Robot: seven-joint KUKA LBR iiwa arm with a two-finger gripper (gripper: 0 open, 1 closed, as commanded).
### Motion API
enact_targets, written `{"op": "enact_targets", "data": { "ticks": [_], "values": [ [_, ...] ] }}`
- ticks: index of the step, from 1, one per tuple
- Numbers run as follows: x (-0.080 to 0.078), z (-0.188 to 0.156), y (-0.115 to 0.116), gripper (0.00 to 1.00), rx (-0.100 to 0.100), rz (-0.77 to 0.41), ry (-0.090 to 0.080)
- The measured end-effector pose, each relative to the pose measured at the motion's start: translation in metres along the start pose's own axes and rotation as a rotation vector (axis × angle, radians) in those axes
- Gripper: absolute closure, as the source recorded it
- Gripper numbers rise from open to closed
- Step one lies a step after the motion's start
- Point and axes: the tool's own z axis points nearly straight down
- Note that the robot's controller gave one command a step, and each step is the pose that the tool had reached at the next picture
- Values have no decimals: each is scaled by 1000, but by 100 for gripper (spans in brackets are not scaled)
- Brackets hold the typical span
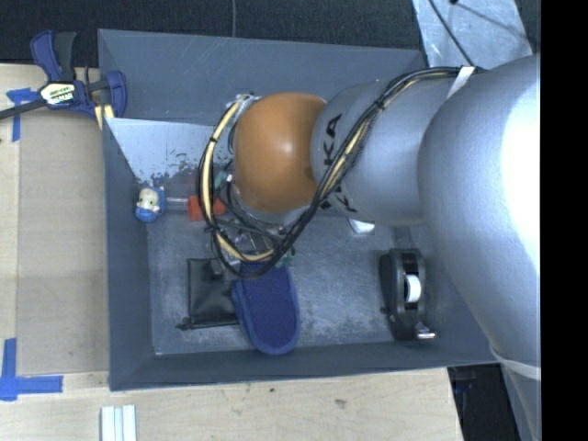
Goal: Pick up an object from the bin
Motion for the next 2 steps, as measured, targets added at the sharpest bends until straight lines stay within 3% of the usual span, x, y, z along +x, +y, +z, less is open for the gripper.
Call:
{"op": "enact_targets", "data": {
  "ticks": [2],
  "values": [
    [-3,-49,-1,100,0,2,1]
  ]
}}
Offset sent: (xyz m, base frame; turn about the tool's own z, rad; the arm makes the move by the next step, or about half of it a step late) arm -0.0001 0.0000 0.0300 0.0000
